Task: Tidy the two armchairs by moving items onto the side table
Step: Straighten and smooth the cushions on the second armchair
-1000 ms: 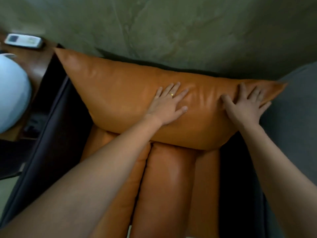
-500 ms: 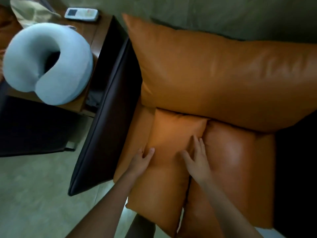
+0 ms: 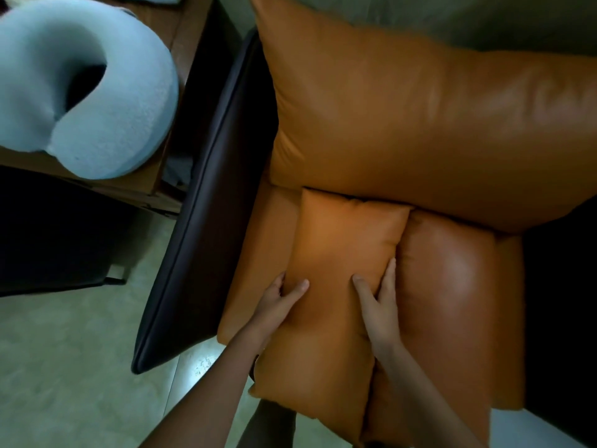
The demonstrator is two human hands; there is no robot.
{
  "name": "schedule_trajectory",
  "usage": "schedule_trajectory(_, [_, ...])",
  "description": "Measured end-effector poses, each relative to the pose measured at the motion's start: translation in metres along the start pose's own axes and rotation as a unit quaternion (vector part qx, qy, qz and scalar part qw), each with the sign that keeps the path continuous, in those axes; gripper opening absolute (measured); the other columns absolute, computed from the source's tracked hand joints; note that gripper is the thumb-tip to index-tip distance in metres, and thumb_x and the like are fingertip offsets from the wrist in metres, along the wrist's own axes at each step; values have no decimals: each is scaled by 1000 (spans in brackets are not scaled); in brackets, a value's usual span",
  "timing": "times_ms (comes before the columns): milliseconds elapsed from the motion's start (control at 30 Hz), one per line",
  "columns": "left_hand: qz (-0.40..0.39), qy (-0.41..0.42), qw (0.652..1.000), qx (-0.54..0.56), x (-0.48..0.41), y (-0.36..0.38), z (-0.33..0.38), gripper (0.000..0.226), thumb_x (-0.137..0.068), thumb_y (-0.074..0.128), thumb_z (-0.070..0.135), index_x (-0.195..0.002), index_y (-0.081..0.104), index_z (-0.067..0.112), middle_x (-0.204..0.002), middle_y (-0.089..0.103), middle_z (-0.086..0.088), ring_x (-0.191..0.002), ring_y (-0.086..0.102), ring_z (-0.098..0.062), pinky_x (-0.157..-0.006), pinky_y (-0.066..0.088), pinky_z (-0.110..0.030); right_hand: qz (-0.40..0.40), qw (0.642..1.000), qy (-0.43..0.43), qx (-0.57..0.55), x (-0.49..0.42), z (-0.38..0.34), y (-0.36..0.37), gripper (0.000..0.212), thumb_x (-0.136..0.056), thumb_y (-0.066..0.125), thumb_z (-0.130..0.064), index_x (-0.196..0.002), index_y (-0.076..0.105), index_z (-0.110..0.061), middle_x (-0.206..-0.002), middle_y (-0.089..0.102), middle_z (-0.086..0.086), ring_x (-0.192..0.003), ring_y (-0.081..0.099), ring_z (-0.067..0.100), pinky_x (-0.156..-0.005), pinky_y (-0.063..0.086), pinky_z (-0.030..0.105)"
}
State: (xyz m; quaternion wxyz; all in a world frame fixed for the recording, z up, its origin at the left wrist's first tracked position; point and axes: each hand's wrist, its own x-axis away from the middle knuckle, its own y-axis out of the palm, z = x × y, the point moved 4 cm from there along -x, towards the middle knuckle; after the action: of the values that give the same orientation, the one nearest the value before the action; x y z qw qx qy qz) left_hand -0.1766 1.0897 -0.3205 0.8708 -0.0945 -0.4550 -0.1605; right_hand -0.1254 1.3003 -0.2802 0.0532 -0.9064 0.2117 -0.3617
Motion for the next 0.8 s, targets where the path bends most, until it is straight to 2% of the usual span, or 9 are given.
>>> schedule_trajectory(100, [16, 13, 1000, -9, 13, -4, -4, 80, -65, 74, 81, -134, 41, 59, -119, 62, 33, -104, 65, 7, -81, 54, -16, -12, 1000, 8, -8, 7, 2, 6, 93, -85, 60, -70, -148, -9, -64, -165, 12, -24, -150, 27, 13, -121, 32, 50])
schedule_trajectory(200, [53, 25, 997, -40, 28, -20, -5, 98, -65, 71, 83, -149, 34, 49, -133, 56, 24, -119, 59, -5, -97, 51, -30, -52, 998, 12, -31, 17, 6, 21, 93, -78, 64, -76, -135, -9, -78, -163, 16, -26, -145, 35, 12, -117, 37, 49])
schedule_trajectory(300, [90, 34, 991, -91, 43, -37, 2, 105, -66, 67, 83, -155, 28, 42, -142, 51, 12, -126, 55, -17, -102, 50, -39, -74, 996, 8, -53, 23, 5, 37, 96, -70, 69, -81, -130, -6, -84, -161, 19, -26, -142, 39, 13, -114, 40, 48])
schedule_trajectory(400, [142, 58, 978, -141, 58, -45, 18, 107, -65, 61, 88, -155, 19, 48, -146, 49, 9, -128, 54, -20, -103, 50, -49, -102, 990, 9, -92, 20, 0, 55, 98, -75, 72, -73, -141, -2, -76, -162, 23, -22, -140, 42, 14, -113, 42, 51])
schedule_trajectory(467, [203, 70, 960, -180, 67, -48, 29, 115, -61, 58, 94, -155, 8, 51, -152, 41, 8, -132, 48, -22, -104, 48, -53, -128, 984, 3, -123, 14, -8, 72, 92, -81, 71, -67, -145, 4, -71, -158, 32, -23, -136, 49, 9, -108, 47, 47])
schedule_trajectory(533, [261, 80, 938, -216, 69, -54, 41, 119, -59, 55, 97, -155, 1, 51, -159, 32, 6, -138, 42, -25, -108, 43, -56, -145, 981, 5, -133, 7, -16, 89, 89, -83, 68, -68, -148, 8, -67, -155, 38, -23, -131, 54, 6, -104, 51, 43])
schedule_trajectory(600, [291, 93, 917, -255, 66, -65, 50, 116, -62, 51, 97, -155, -1, 51, -161, 28, 5, -141, 38, -29, -110, 39, -57, -164, 979, 12, -121, 2, -21, 106, 88, -84, 63, -71, -150, 5, -63, -159, 33, -18, -136, 50, 10, -107, 48, 45])
schedule_trajectory(700, [263, 68, 916, -297, 57, -80, 42, 113, -68, 54, 91, -154, -7, 51, -164, 22, 3, -143, 35, -32, -111, 38, -57, -201, 976, 20, -79, -11, -20, 122, 87, -94, 53, -66, -157, -5, -49, -165, 24, -11, -146, 37, 17, -118, 36, 51])
schedule_trajectory(800, [210, 63, 924, -313, 58, -82, 16, 109, -71, 56, 87, -150, -13, 59, -165, 15, 12, -144, 34, -28, -110, 41, -56, -214, 976, 22, -30, -27, -16, 122, 84, -101, 48, -50, -161, -8, -31, -167, 20, -4, -150, 30, 18, -123, 28, 47])
